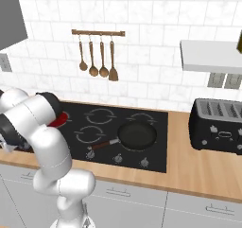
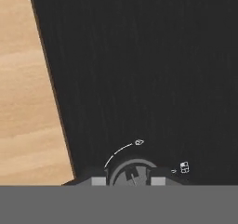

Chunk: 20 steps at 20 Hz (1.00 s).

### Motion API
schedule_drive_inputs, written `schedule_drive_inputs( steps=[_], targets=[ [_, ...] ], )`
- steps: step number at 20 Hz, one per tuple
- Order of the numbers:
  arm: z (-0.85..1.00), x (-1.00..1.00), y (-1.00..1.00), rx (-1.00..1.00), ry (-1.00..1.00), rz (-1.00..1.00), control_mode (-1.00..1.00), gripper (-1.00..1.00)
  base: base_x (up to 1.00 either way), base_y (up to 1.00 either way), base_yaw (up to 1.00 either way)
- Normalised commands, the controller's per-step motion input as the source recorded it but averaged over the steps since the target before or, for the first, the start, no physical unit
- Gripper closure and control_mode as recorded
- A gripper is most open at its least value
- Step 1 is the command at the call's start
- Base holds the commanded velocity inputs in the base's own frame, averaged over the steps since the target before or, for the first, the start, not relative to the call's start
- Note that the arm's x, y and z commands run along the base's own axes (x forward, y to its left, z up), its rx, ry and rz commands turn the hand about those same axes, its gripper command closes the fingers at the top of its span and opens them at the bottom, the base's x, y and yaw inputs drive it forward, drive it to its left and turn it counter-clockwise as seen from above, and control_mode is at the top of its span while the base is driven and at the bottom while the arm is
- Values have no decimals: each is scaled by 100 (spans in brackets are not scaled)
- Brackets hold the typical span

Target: Turn off the front left burner of the stove.

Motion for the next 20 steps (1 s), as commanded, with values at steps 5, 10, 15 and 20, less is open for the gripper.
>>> schedule_drive_inputs(
  steps=[5,10,15,20],
  targets=[
    [0,-1,-32,15,12,-59,-100,100,0,0,0],
    [-5,-5,-35,9,2,-74,-100,100,0,0,0],
    [-13,-10,-40,5,0,-80,-100,100,0,0,0],
    [-18,-9,-41,3,0,-82,-100,100,0,0,0]
  ],
)
